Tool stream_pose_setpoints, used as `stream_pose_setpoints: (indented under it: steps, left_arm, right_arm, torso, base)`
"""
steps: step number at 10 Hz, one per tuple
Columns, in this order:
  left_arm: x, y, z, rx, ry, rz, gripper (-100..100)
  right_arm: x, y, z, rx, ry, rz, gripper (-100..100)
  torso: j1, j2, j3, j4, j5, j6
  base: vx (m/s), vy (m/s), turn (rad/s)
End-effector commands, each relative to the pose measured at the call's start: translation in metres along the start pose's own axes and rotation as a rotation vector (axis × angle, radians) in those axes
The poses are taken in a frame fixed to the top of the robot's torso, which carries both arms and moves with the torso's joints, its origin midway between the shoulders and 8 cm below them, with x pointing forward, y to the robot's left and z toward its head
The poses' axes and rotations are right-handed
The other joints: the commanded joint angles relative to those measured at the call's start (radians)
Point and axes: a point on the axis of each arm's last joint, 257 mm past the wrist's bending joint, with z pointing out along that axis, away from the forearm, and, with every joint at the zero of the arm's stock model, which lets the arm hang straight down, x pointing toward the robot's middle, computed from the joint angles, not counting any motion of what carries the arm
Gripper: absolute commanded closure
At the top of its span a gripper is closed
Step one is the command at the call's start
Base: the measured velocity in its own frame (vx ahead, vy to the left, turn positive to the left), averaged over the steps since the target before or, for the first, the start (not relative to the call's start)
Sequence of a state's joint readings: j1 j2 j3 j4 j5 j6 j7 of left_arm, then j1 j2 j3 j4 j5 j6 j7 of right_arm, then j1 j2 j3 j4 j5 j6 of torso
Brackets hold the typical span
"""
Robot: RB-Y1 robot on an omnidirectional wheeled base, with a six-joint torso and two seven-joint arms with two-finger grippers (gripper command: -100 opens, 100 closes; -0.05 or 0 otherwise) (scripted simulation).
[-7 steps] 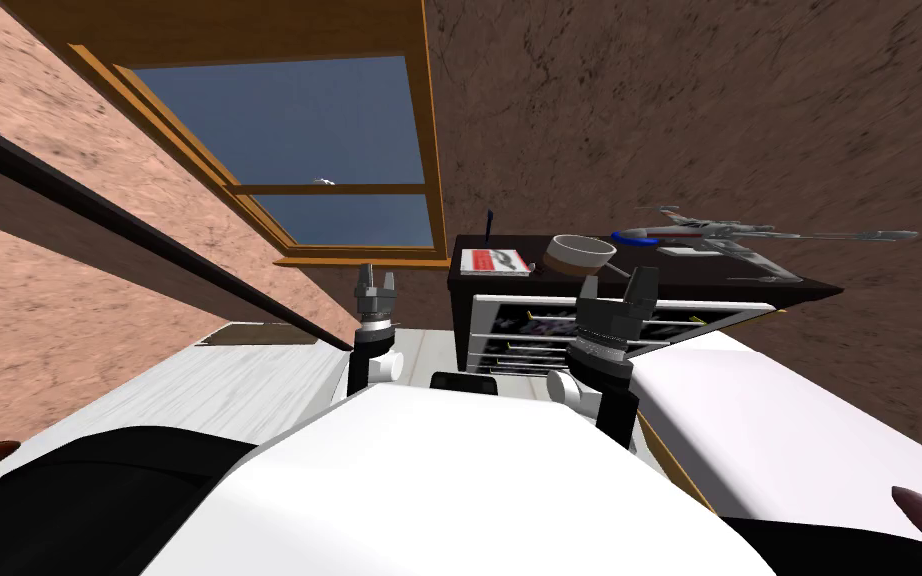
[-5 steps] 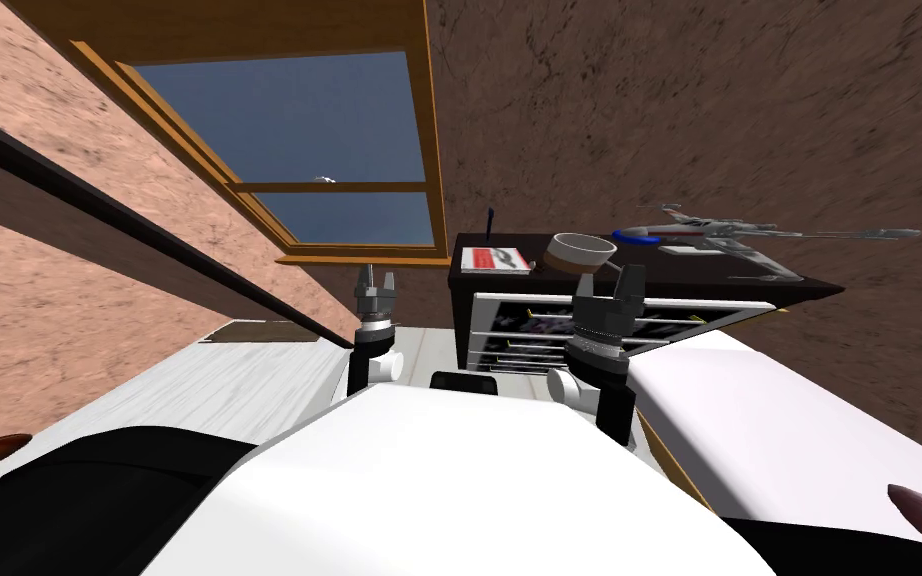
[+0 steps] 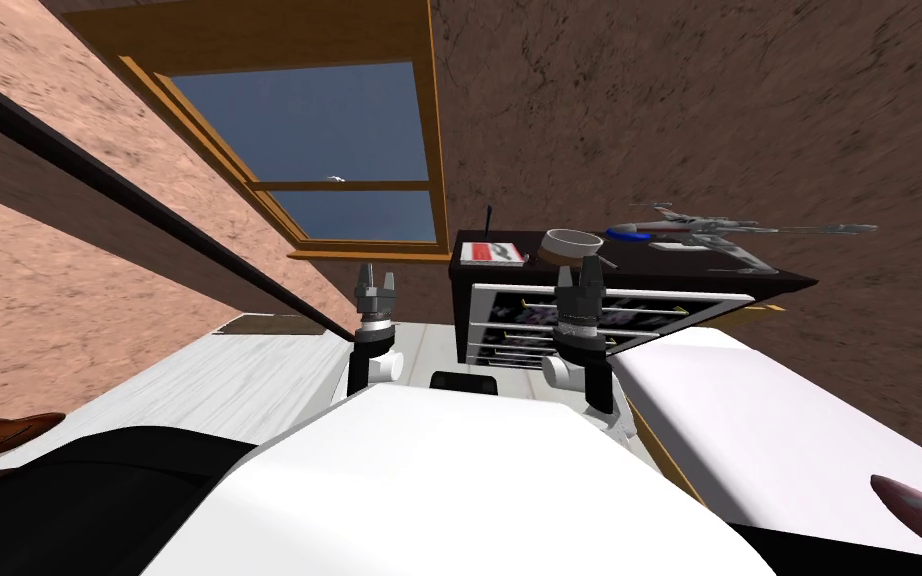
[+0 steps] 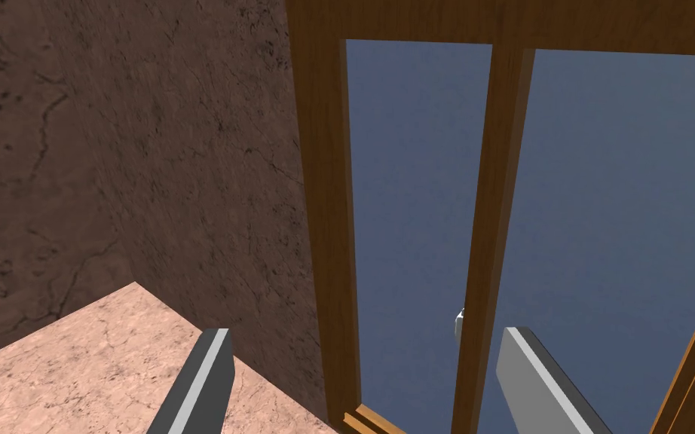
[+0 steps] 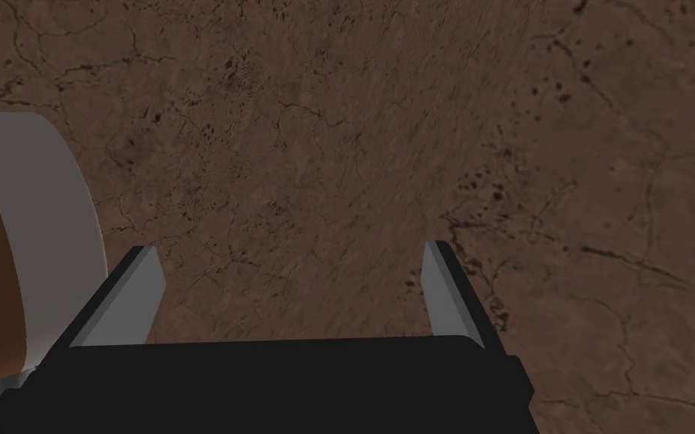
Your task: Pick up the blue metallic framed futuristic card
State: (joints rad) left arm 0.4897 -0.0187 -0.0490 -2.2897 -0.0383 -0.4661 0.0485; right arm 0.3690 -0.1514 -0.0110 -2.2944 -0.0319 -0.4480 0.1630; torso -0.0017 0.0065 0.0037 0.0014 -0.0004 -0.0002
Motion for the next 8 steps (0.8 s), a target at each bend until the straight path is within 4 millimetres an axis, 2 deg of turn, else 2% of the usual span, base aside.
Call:
stream_pose_setpoints:
  steps: [1,2,3,4,5,6,7,8]
  left_arm:
    - [0.000,0.000,0.000,0.000,0.000,0.000,0]
    - [0.000,0.000,0.000,0.000,0.000,0.000,0]
    - [0.000,0.000,0.000,0.000,0.000,0.000,0]
    - [0.000,0.000,0.000,0.000,0.000,0.000,0]
    - [0.000,0.000,0.000,0.000,0.000,0.000,0]
    - [0.000,0.000,0.000,0.000,0.000,0.000,0]
    - [0.000,0.000,0.000,0.000,0.000,0.000,0]
    - [0.000,0.000,0.000,0.000,0.000,0.000,0]
  right_arm:
    - [0.018,-0.013,0.008,0.016,0.062,-0.033,-100]
    - [0.019,-0.009,0.013,0.000,0.061,-0.030,-100]
    - [0.031,-0.021,0.017,0.019,0.103,-0.056,-100]
    - [0.032,-0.016,0.023,-0.001,0.101,-0.053,-100]
    - [0.045,-0.030,0.027,0.019,0.146,-0.083,-100]
    - [0.046,-0.024,0.033,-0.001,0.144,-0.080,-100]
    - [0.059,-0.041,0.035,0.028,0.191,-0.115,-100]
    - [0.060,-0.033,0.044,0.001,0.188,-0.112,-100]
  torso:
    - [0.000,0.000,0.000,0.000,0.000,0.000]
    - [0.000,0.002,0.001,0.000,0.000,0.000]
    - [-0.001,0.001,0.001,0.000,0.000,0.000]
    - [-0.001,0.000,0.000,0.000,0.000,0.000]
    - [-0.001,-0.001,-0.001,0.000,0.000,0.000]
    - [-0.001,-0.001,0.000,0.000,0.000,0.000]
    - [0.000,-0.002,-0.001,0.000,0.000,0.000]
    - [0.000,-0.002,-0.001,0.000,0.000,0.000]
  base:
    - [-0.146,-0.021,0.053]
    - [-0.118,-0.032,0.014]
    - [-0.103,-0.043,0.041]
    - [-0.075,-0.039,0.023]
    - [-0.094,-0.036,0.034]
    - [-0.078,-0.024,0.031]
    - [-0.083,-0.019,0.055]
    - [-0.075,-0.020,0.027]
